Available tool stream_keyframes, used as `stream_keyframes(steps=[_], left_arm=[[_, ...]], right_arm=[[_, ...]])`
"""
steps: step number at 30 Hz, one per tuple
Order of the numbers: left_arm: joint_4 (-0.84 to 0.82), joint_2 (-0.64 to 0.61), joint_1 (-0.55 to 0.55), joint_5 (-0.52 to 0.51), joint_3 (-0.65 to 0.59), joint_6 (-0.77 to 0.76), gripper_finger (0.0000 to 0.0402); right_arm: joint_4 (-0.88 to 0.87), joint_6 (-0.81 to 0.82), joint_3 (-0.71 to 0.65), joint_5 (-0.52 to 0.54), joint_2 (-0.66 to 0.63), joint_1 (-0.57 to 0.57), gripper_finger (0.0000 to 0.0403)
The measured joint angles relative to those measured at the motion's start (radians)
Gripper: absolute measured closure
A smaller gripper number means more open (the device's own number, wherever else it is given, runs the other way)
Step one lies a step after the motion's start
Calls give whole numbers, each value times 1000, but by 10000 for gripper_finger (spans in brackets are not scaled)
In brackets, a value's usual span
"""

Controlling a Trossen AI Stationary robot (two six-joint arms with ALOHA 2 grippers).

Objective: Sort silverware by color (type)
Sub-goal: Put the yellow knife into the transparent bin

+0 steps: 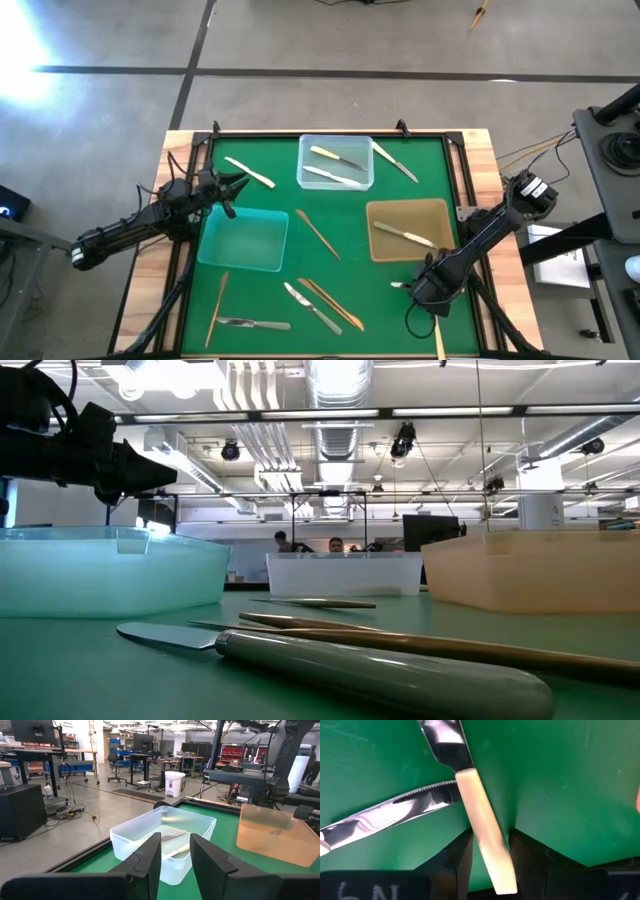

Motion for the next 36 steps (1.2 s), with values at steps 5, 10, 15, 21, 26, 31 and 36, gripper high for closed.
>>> stream_keyframes(steps=[5,10,15,21,26,31,36], left_arm=[[0,0,0,0,0,0,315],[0,0,0,0,0,0,315],[0,0,0,0,0,0,315],[0,0,0,0,0,0,315],[0,0,0,0,0,0,315],[0,0,0,0,0,0,315],[0,0,0,0,0,0,315]], right_arm=[[17,-5,-1,-2,20,-1,309],[23,4,-1,-25,26,-2,358],[28,16,-2,-33,5,-2,358],[18,64,-1,-33,-94,-2,358],[17,149,-5,-10,-215,-1,358],[9,211,-5,-9,-326,2,358],[13,226,-5,4,-441,12,358]])
